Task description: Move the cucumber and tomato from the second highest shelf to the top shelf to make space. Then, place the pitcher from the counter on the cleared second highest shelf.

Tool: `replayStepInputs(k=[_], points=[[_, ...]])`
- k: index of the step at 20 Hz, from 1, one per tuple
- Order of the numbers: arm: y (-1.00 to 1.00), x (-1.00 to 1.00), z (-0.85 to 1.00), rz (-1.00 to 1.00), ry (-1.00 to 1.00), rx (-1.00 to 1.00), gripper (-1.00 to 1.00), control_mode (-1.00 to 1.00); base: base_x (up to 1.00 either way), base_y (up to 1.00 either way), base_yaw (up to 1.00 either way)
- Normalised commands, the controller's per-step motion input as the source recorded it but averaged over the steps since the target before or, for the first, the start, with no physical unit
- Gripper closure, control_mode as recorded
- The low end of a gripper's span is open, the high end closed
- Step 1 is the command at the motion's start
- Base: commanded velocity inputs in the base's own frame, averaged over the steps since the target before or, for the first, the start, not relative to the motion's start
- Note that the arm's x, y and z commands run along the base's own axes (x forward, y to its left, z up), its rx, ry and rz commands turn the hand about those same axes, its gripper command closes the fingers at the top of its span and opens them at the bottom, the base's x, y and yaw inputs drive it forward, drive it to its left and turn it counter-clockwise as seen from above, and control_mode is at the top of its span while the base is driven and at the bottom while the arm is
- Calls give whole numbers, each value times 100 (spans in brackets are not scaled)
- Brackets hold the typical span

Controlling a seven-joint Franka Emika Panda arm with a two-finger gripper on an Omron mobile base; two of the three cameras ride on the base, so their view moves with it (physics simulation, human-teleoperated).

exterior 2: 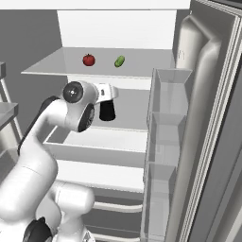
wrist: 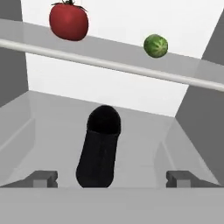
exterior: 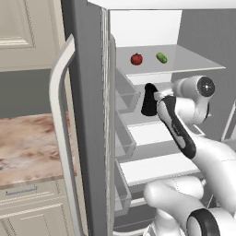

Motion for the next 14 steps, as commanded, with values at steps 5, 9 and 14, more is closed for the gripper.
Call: replayStepInputs(k=[5,9,14], points=[[12,-100,-7,2,21,-20,-100,-100,0,0,0],[27,-100,-10,0,8,-14,-100,-100,0,0,0],[26,-100,-4,0,1,-9,-100,-100,0,0,0]])
